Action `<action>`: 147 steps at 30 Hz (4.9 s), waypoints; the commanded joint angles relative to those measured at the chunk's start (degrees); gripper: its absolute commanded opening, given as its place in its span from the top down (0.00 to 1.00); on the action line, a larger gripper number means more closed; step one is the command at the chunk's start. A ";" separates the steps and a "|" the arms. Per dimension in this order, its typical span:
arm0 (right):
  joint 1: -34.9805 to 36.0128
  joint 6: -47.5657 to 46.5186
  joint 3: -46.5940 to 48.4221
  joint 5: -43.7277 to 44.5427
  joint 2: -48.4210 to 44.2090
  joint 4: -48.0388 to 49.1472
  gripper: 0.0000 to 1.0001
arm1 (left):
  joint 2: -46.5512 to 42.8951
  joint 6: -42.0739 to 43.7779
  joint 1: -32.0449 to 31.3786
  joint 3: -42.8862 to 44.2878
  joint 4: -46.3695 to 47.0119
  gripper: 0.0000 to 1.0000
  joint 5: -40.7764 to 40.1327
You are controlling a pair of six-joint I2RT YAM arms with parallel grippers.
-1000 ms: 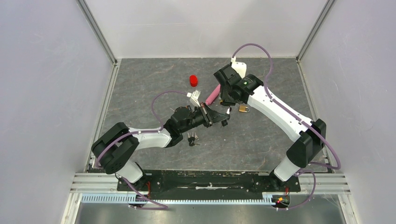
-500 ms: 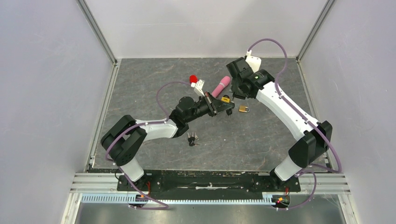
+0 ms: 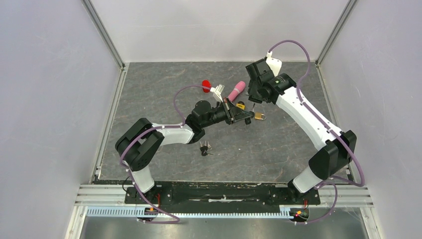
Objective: Unlock with the key
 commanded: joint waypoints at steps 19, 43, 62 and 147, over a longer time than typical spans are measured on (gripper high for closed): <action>0.10 -0.56 -2.22 -3.24 -6.30 6.38 1.00 | 1.32 -2.82 -0.23 3.80 2.36 0.98 1.14; 0.10 -0.73 -3.30 -2.93 -7.82 6.81 1.00 | 0.15 -1.65 -0.03 2.48 0.51 0.98 -0.68; 0.10 -1.05 -3.93 -3.67 -8.32 7.52 1.00 | -0.29 -1.62 0.35 2.47 1.44 0.98 0.00; 3.96 -3.40 -12.36 -9.55 -12.61 14.65 1.00 | -5.64 -1.32 4.69 2.48 -1.62 0.98 -5.08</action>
